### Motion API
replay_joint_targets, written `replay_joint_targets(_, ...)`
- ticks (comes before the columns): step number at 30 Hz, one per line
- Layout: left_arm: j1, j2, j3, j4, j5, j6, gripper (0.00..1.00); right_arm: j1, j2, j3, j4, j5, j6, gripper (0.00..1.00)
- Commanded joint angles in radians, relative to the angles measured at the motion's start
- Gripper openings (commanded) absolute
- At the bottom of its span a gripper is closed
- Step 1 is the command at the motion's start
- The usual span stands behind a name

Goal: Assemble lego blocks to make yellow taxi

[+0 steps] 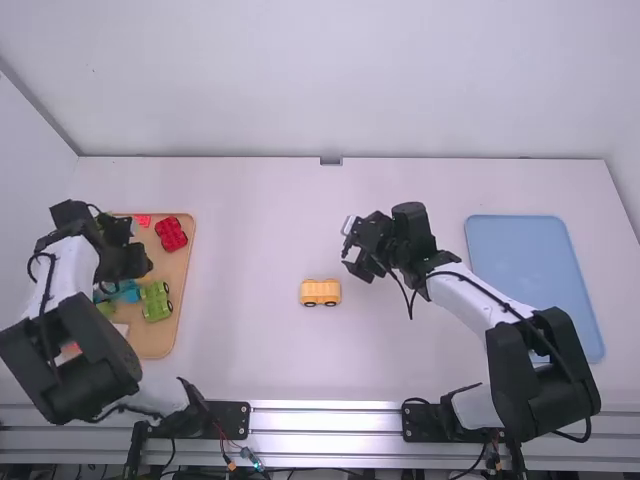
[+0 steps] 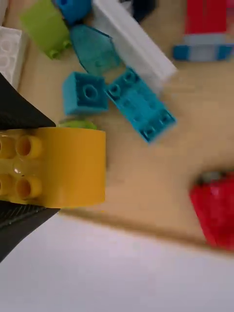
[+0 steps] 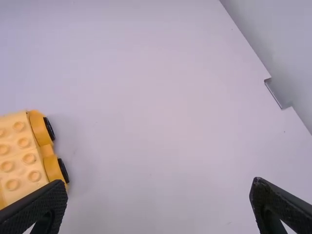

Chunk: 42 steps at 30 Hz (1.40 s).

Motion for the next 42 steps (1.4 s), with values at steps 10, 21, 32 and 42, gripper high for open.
replay_joint_targets(10,-0.38,-0.034,-0.02,0.04,0.088,0.243,0.02,-0.05,-0.021,0.024,-0.013,-0.093,0.116,0.99)
replay_joint_targets(21,-0.618,0.132,-0.03,0.056,0.026,0.567,0.02,-0.198,-0.021,0.023,-0.116,-0.427,0.038,0.99)
replay_joint_targets(32,-0.828,0.237,-0.104,0.172,-0.079,0.694,0.01,-0.241,-0.021,0.022,-0.15,-0.464,0.0,0.99)
replay_joint_targets(42,-0.882,0.237,-0.156,0.182,-0.043,0.796,0.02,-0.241,-0.023,-0.061,0.015,-0.369,0.115,0.99)
